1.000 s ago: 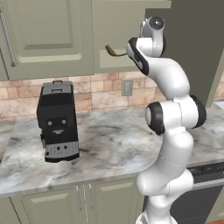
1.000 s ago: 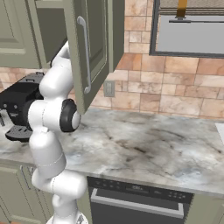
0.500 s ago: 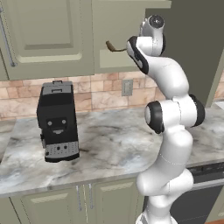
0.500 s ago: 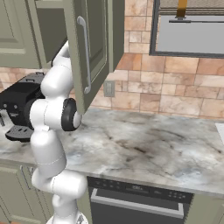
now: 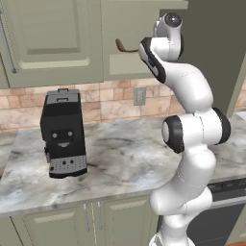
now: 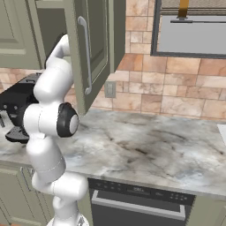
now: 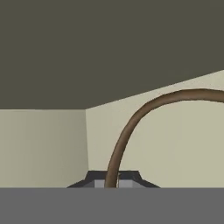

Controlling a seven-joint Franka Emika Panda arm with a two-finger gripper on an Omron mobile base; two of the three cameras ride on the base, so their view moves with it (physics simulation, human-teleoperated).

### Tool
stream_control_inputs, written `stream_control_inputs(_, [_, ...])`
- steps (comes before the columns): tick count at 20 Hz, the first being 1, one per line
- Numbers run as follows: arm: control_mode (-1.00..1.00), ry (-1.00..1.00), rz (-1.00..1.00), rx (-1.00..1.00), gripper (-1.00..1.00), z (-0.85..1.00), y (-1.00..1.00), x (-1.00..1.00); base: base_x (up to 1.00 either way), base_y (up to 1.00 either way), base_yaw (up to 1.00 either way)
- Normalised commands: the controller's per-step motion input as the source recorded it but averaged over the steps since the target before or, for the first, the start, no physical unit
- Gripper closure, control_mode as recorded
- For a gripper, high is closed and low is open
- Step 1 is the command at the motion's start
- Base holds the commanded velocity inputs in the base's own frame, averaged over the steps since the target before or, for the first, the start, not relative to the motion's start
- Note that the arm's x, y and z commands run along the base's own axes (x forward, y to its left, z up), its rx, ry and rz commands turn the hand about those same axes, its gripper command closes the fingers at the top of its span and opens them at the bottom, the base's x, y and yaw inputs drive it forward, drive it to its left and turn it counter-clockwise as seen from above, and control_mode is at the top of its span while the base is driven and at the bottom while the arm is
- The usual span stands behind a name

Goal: Open the cabinet and move the ladle to the pot. Then close the cabinet.

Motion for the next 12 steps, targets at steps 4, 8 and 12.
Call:
stream_control_inputs(4, [-1.00,-0.01,0.00,0.00,1.00,0.03,0.01,-0.84,0.00,0.00,0.00])
stream_control_inputs(8, [-1.00,-0.02,0.00,0.00,1.00,0.01,0.00,-0.98,0.00,0.00,0.00])
stream_control_inputs(12, [-1.00,-0.05,0.00,0.00,1.00,0.00,0.06,-1.00,0.00,0.00,0.00])
